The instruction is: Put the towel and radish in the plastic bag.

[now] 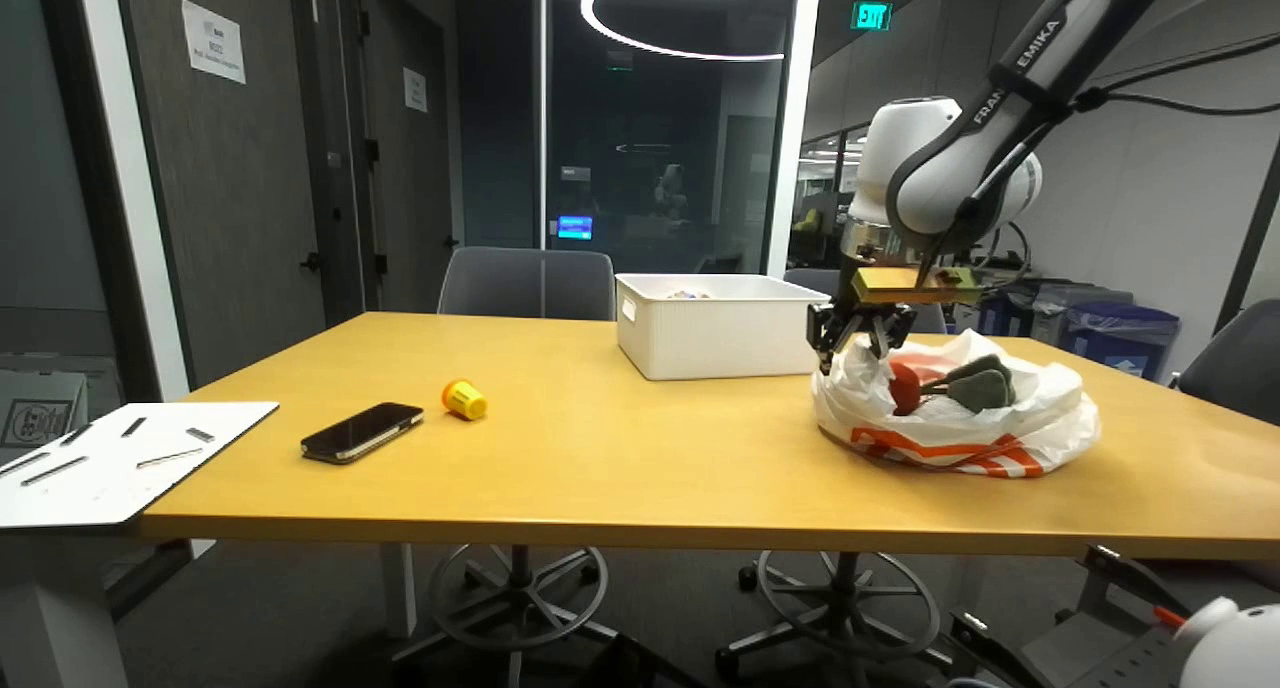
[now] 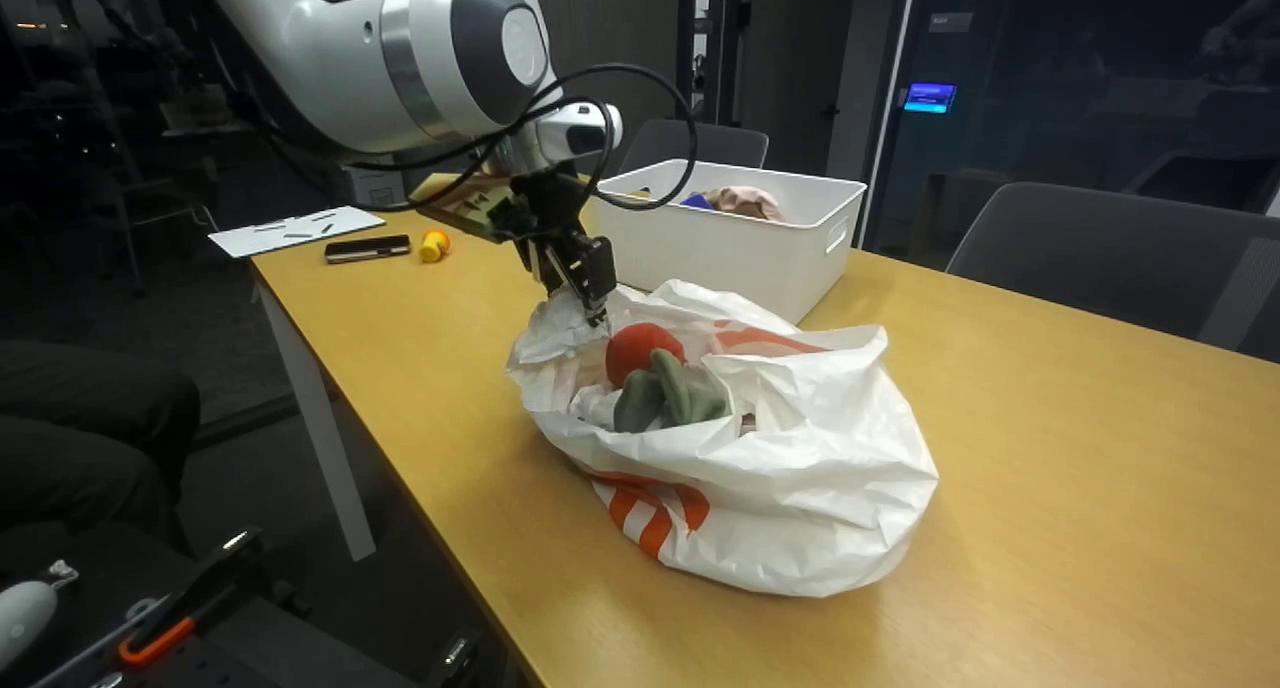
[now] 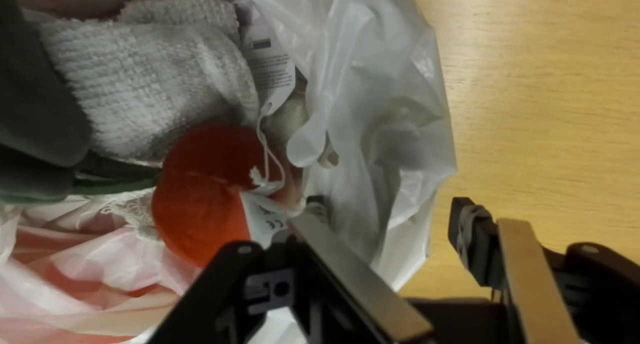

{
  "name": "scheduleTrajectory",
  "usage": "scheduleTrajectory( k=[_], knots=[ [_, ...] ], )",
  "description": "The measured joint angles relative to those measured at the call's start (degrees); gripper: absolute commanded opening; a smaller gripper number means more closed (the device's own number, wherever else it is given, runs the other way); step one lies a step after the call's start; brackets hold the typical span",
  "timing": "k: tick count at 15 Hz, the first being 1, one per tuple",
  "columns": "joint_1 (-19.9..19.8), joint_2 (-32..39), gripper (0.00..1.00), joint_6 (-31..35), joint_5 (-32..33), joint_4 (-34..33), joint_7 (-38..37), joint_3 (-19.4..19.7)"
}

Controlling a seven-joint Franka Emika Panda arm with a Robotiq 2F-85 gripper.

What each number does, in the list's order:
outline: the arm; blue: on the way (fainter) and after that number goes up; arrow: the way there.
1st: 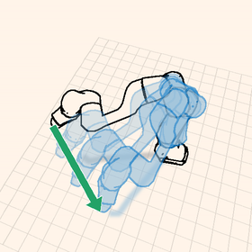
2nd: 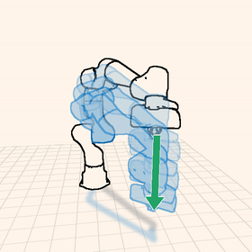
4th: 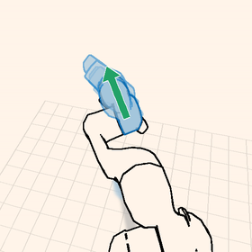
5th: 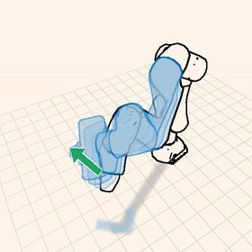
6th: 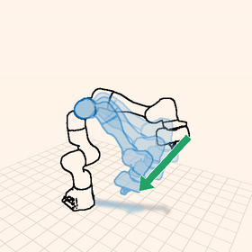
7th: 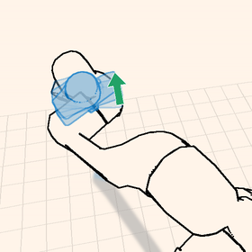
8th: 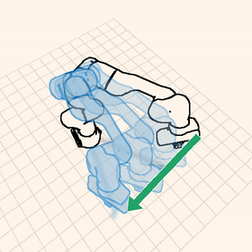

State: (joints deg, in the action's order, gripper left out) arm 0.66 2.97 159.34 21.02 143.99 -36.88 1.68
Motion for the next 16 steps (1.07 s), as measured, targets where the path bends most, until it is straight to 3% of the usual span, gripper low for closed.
scheduleTrajectory(
  k=[4,7,10,16],
  knots=[
    [0.9,-0.8,0.04,-0.6,0.5,-0.4,1.7,-0.2],
    [1.3,-1.8,0.00,-1.3,0.9,-0.7,2.4,-0.5],
    [1.3,-2.5,0.02,-2.1,2.0,-1.1,2.6,-0.8],
    [1.1,-9.2,0.03,-11.8,16.0,-3.4,-4.1,-2.6]
  ],
)
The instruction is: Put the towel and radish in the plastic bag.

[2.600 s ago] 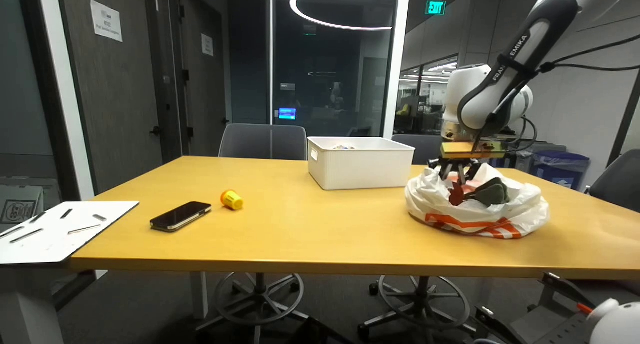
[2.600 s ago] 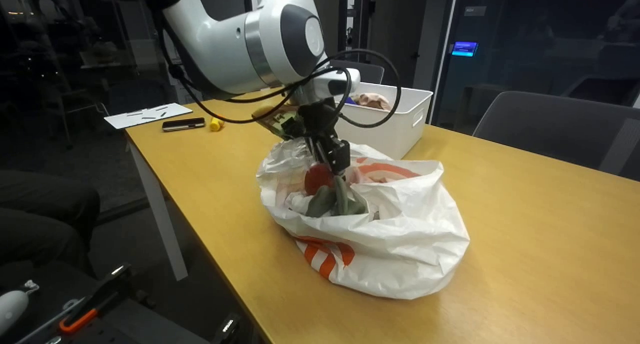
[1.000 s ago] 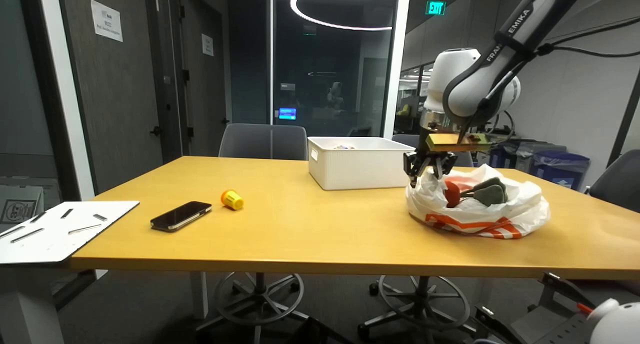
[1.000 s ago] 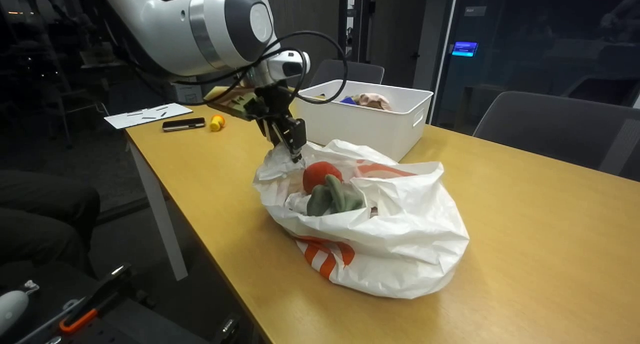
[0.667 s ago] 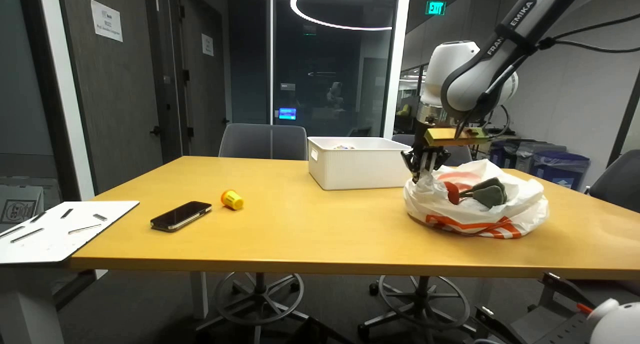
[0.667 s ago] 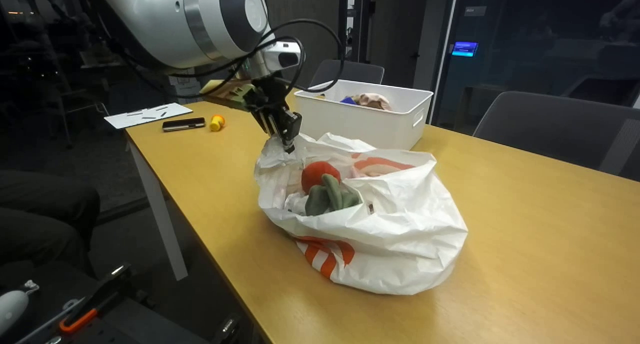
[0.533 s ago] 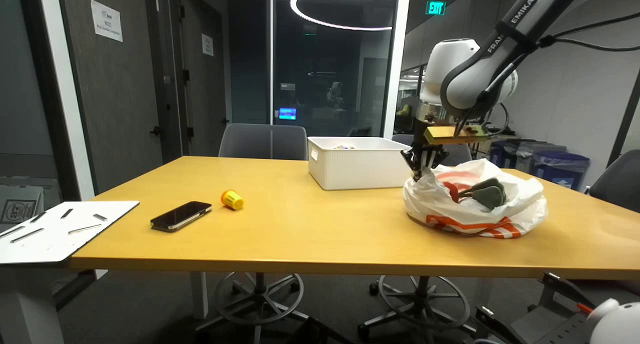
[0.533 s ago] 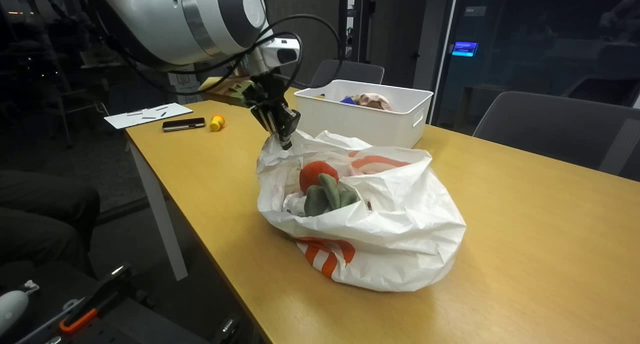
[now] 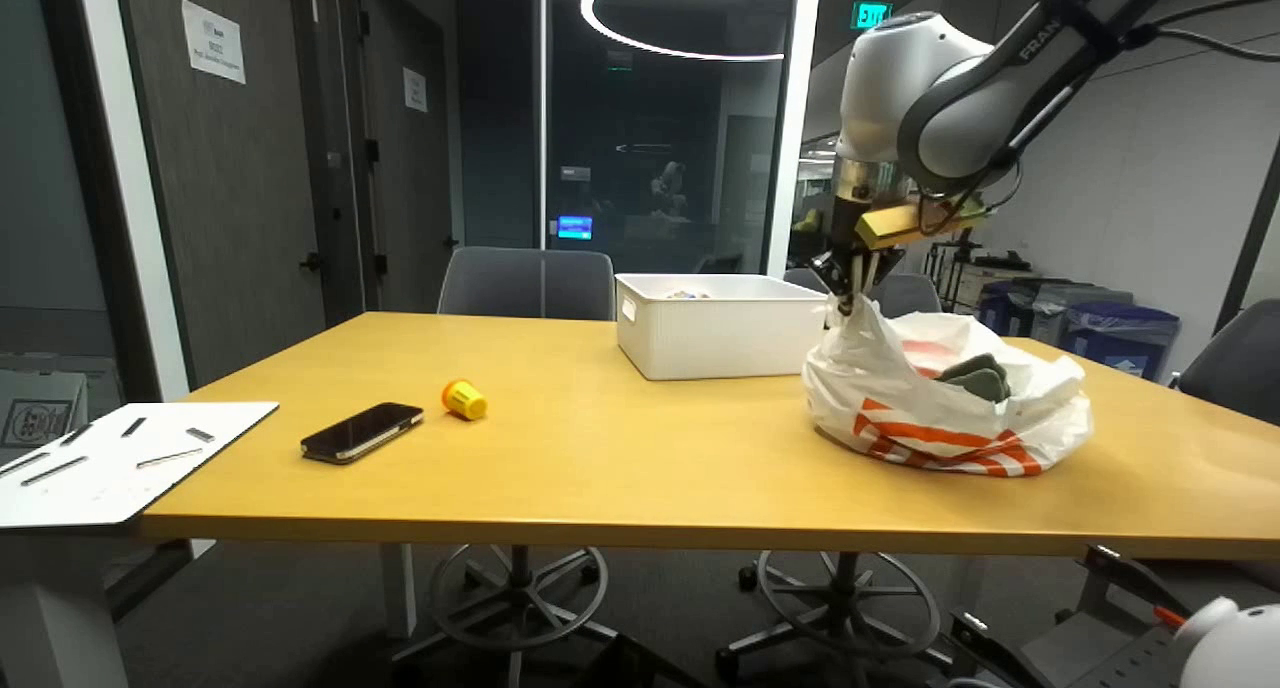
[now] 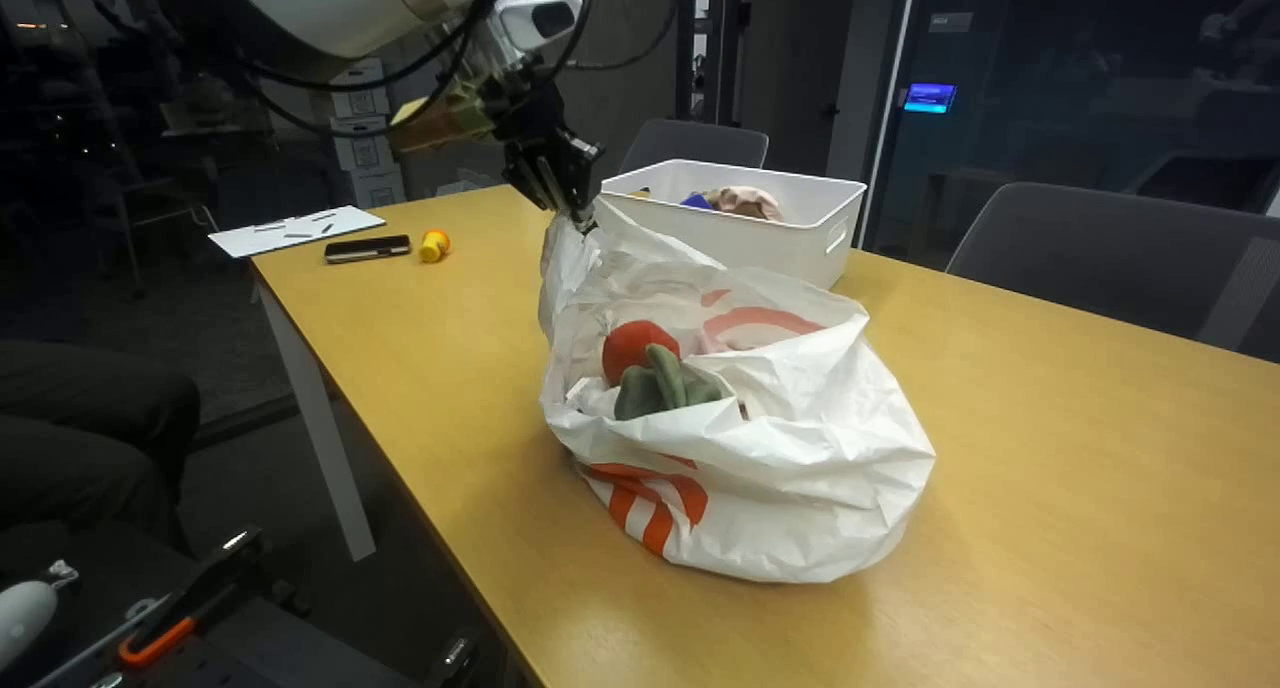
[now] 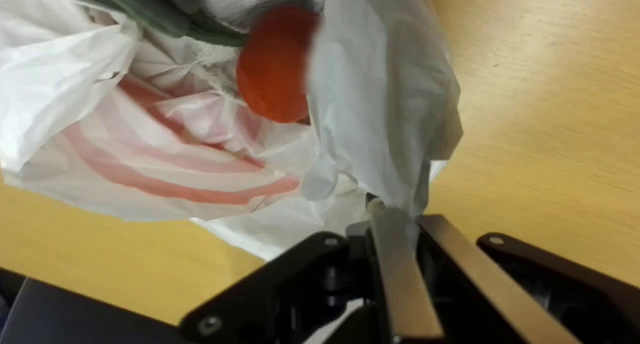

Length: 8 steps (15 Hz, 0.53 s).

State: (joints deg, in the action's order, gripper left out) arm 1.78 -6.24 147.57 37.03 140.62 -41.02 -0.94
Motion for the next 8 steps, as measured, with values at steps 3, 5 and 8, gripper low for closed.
scheduleTrajectory(
  k=[3,5,8],
  knots=[
    [-0.3,-3.3,0.03,-3.8,1.6,-0.3,-1.2,-1.7],
    [-0.4,-3.8,0.28,-4.3,1.5,-0.3,-1.2,-2.0],
    [-0.7,-3.4,0.47,-4.5,-1.2,-0.1,-0.2,-2.0]
  ],
)
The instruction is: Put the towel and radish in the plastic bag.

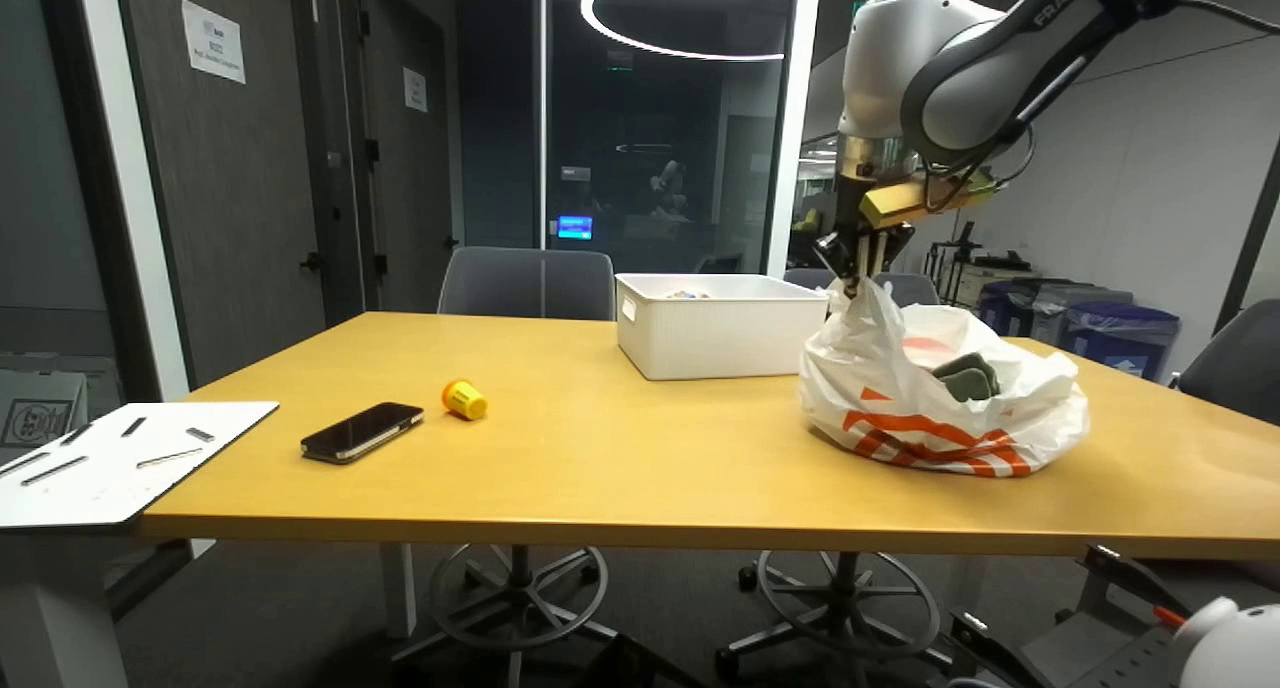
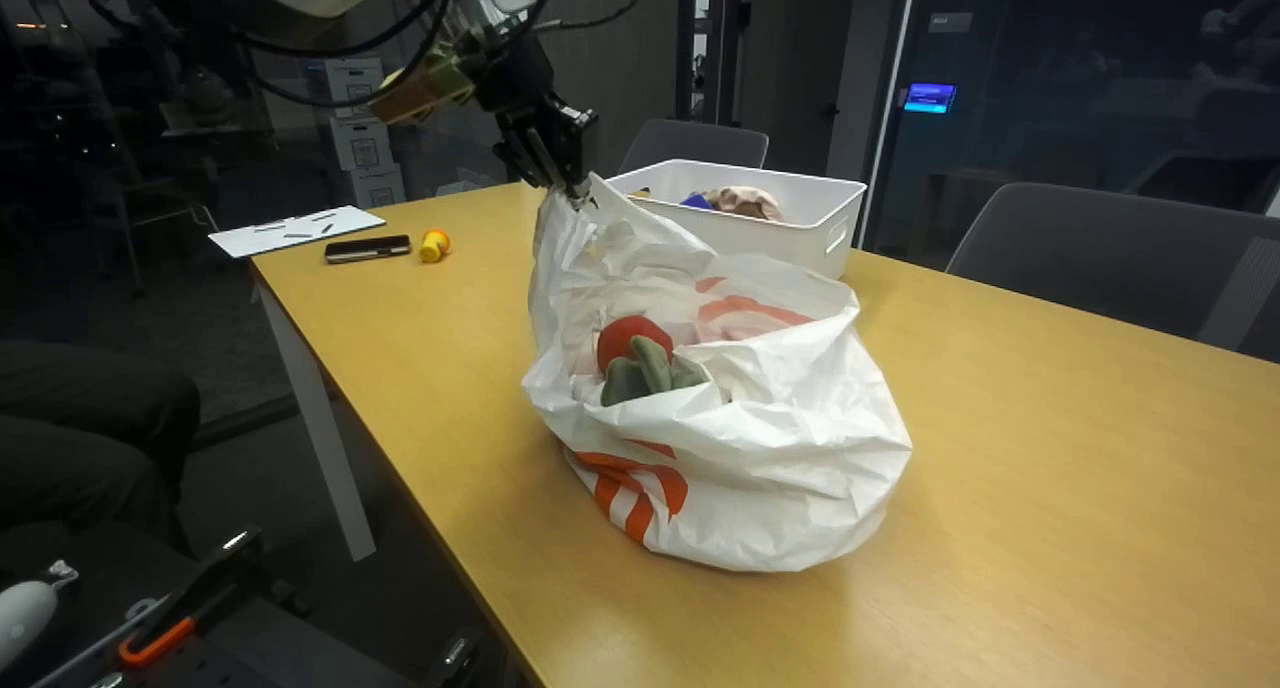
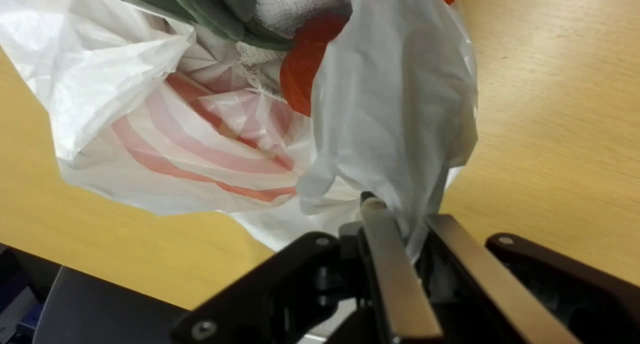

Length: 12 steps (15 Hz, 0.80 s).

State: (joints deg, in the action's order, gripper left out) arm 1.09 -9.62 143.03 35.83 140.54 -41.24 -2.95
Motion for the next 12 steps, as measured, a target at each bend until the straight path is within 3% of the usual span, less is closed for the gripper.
scheduleTrajectory(
  k=[4,7,12],
  knots=[
    [0.0,0.3,0.77,-2.6,-7.3,0.1,4.3,-0.2],
    [0.0,-0.8,0.98,-6.2,-9.2,0.0,4.5,-0.6],
    [-1.0,-5.5,1.00,-11.7,-9.2,0.4,2.3,-1.0]
  ],
)
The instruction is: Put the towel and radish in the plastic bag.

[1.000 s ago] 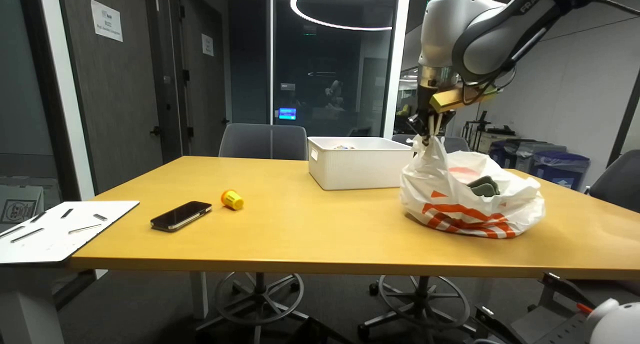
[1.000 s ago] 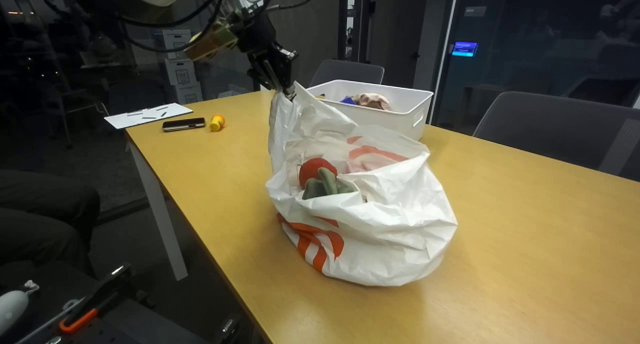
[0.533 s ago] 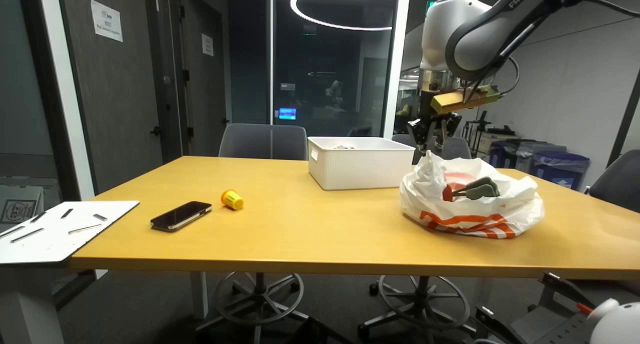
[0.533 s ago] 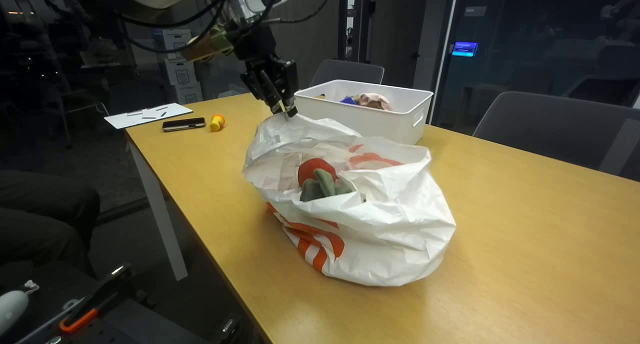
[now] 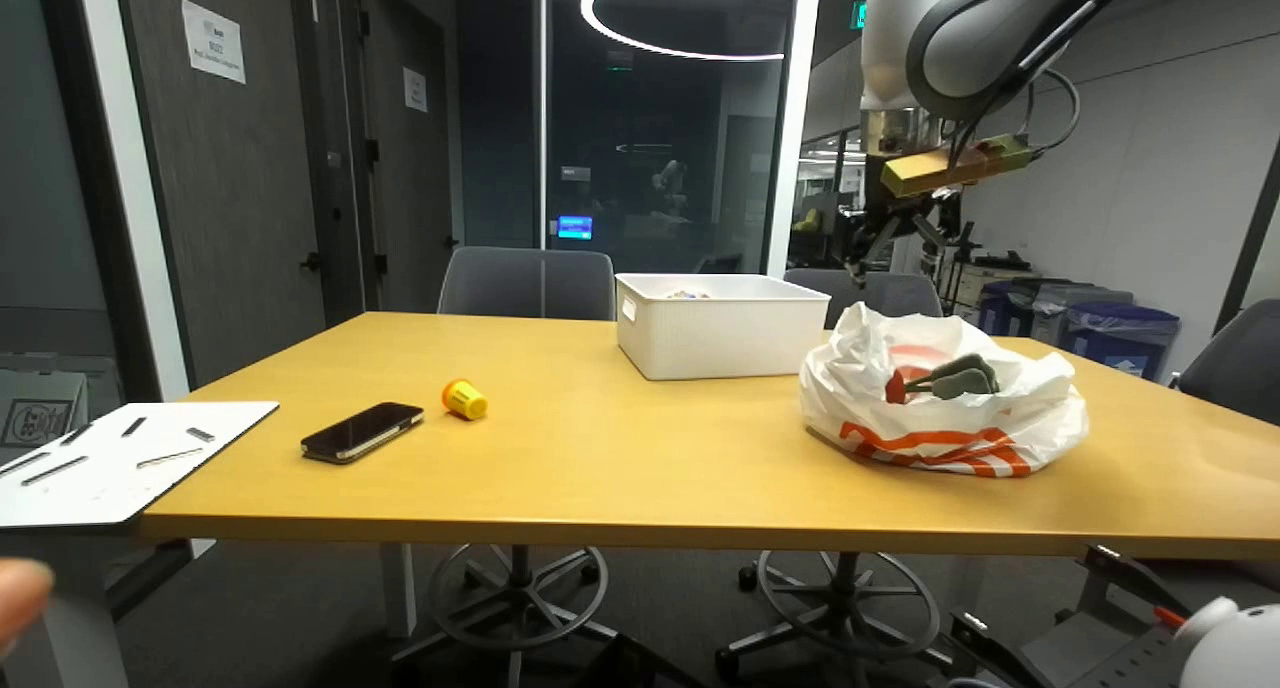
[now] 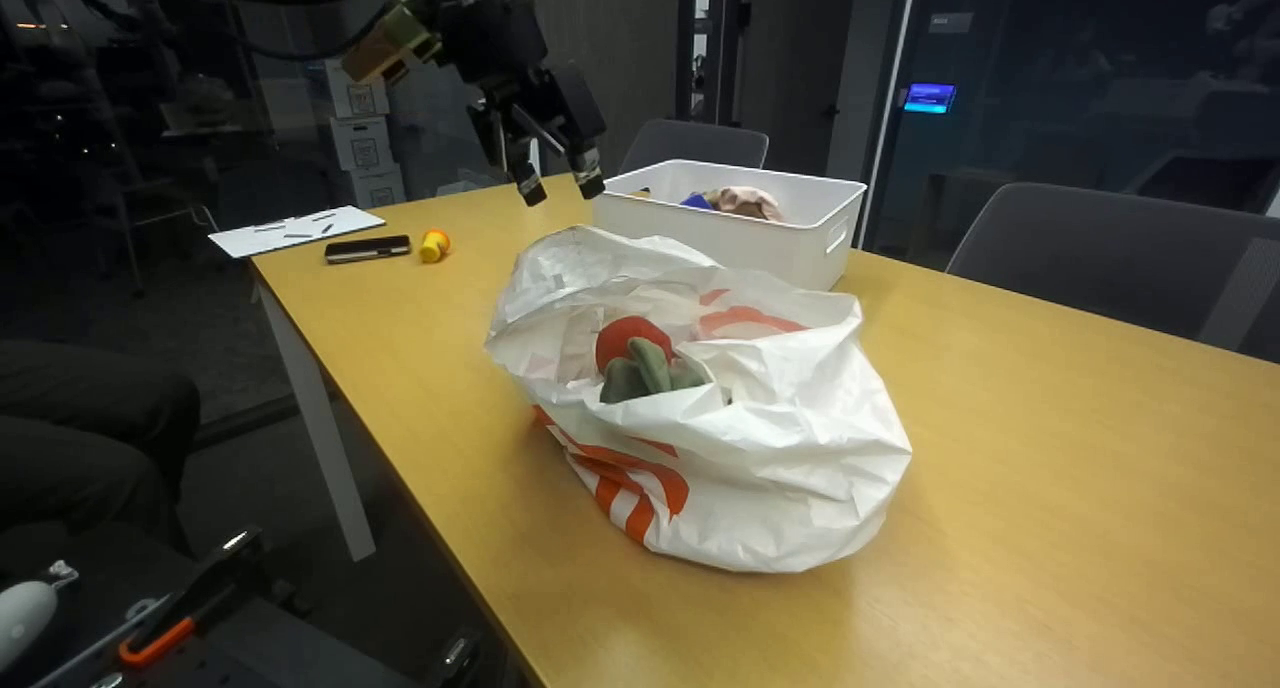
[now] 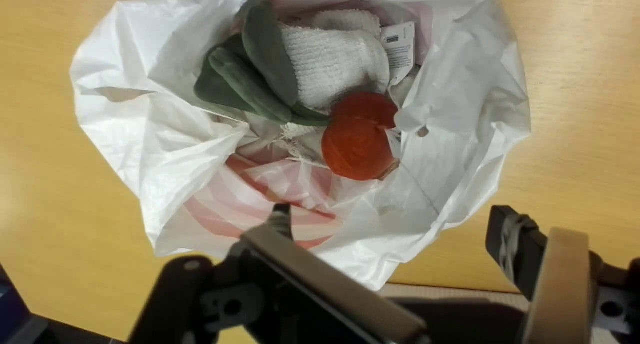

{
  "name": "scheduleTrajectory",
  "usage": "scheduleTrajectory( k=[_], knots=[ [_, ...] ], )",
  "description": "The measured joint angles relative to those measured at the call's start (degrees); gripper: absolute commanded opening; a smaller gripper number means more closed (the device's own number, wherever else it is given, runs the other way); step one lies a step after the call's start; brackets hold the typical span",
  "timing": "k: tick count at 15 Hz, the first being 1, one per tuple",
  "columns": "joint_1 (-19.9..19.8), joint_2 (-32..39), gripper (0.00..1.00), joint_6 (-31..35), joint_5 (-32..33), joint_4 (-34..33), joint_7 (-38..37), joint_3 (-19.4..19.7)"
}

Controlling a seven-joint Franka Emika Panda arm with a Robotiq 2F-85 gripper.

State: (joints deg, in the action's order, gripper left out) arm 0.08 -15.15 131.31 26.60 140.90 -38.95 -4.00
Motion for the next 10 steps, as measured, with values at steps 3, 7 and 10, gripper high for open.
scheduleTrajectory(
  k=[3,7,10],
  knots=[
    [-1.5,-2.1,1.00,-1.4,-0.1,0.7,-1.2,0.0],
    [-3.9,-3.3,1.00,-2.0,-1.8,1.5,-2.0,0.3],
    [-4.4,-3.3,1.00,-2.0,-2.8,1.9,-2.1,0.4]
  ],
)
